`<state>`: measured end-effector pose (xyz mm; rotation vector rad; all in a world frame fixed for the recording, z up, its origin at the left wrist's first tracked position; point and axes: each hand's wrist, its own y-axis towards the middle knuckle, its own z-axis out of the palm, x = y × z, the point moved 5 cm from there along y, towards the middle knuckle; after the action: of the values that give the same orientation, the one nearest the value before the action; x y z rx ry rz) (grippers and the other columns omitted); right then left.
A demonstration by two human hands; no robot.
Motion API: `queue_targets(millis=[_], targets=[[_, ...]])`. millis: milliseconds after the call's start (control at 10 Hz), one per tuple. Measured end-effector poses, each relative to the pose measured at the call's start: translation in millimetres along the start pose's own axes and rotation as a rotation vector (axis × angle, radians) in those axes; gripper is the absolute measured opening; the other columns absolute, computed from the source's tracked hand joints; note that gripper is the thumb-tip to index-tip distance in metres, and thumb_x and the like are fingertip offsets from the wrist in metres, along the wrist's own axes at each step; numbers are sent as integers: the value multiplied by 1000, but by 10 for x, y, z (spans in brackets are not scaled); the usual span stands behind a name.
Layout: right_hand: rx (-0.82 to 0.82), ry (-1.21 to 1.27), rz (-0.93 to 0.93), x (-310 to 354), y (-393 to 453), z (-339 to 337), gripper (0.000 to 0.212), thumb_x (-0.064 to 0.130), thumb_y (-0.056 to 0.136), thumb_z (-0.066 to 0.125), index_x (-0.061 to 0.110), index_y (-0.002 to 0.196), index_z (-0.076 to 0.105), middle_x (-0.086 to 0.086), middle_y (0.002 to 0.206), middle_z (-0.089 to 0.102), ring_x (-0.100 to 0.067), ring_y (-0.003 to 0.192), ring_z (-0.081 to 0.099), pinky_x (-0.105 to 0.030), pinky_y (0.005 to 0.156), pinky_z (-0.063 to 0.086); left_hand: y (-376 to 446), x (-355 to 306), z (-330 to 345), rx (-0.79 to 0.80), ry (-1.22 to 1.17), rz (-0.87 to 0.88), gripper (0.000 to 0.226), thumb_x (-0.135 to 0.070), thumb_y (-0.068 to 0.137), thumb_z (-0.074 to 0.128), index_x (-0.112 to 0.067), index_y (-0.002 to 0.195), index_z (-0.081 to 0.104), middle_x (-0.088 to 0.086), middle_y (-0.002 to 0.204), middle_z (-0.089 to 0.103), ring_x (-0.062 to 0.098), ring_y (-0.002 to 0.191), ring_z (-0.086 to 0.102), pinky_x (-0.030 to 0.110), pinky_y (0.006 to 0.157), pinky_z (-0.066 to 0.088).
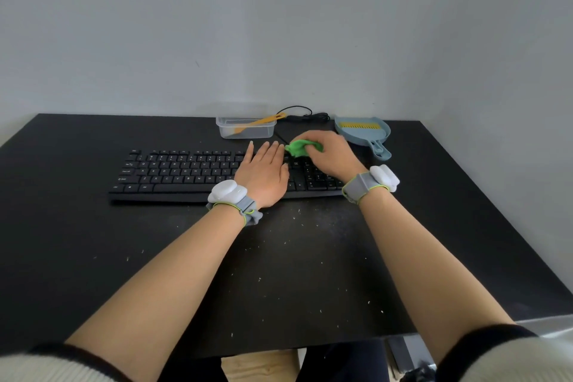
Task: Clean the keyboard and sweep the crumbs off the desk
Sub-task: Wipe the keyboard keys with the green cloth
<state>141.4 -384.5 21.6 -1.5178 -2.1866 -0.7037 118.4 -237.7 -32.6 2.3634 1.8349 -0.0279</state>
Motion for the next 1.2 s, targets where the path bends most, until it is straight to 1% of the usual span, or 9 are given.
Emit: queue_targets(millis=[100, 300, 500, 600, 800, 900, 1000, 1100, 1200], targets=[[111, -89, -5, -29, -28, 77, 41, 5, 94, 49, 25, 122, 71, 1, 118, 72, -13, 98, 63, -17, 84, 40, 4, 0, 5, 1, -4, 3, 57, -36, 105, 15, -15, 158, 12, 1, 165, 11, 17, 152, 4, 44, 123, -6], [61, -176, 99, -329, -138, -239, 43, 3, 94, 50, 26, 123, 71, -2, 119, 71, -9, 76, 53, -16, 71, 38, -6, -13, 4, 8, -8, 6, 58, -36, 105, 14, -14, 158, 12, 1, 166, 10, 17, 152, 3, 43, 123, -6], [69, -110, 155, -363, -267, -307, 42, 3, 92, 52, 30, 114, 76, 4, 100, 70, -6, 55, 46, -5, 45, 34, -11, -21, -11, 14, -1, 0, 57, -35, 105, 14, -14, 158, 11, 1, 166, 10, 17, 152, 4, 43, 123, -6], [109, -37, 180, -363, -389, -351, 40, 3, 90, 55, 32, 104, 79, 9, 94, 73, -6, 51, 45, -8, 45, 36, -5, -13, -11, 15, 1, 2, 57, -36, 105, 14, -14, 158, 11, 1, 166, 9, 16, 152, 3, 42, 123, -6], [241, 11, 170, -319, -623, -438, 46, -3, 83, 56, 36, 81, 81, 9, 102, 76, -17, 72, 61, -31, 62, 52, 3, 6, -5, 25, 0, 4, 57, -36, 105, 14, -14, 158, 11, 1, 166, 9, 17, 152, 3, 43, 123, -6], [273, -56, 165, -276, -685, -537, 45, -6, 76, 52, 27, 77, 82, 8, 76, 75, -4, 51, 50, -19, 49, 42, 2, 7, -7, 23, 5, 2, 58, -36, 105, 14, -14, 158, 11, 1, 166, 9, 16, 152, 3, 43, 123, -6], [144, 1, 154, -229, -654, -624, 43, -3, 81, 55, 30, 81, 82, 4, 82, 76, -1, 49, 48, -14, 48, 40, 5, 8, 0, 28, 8, 4, 58, -36, 105, 14, -14, 158, 11, 1, 166, 9, 16, 152, 3, 43, 123, -6], [191, -4, 77, -130, -641, -454, 45, 0, 82, 59, 39, 84, 80, 11, 101, 76, -8, 78, 67, -24, 72, 58, -1, 0, -10, 30, 10, 5, 57, -36, 105, 14, -14, 158, 11, 1, 166, 9, 17, 152, 3, 43, 123, -6], [242, -167, 62, -91, -647, -410, 42, -1, 77, 57, 33, 84, 81, 9, 98, 73, -13, 86, 67, -24, 77, 57, -3, 0, -12, 29, 9, 6, 57, -36, 105, 15, -14, 158, 11, 1, 166, 9, 17, 152, 3, 43, 123, -6]])
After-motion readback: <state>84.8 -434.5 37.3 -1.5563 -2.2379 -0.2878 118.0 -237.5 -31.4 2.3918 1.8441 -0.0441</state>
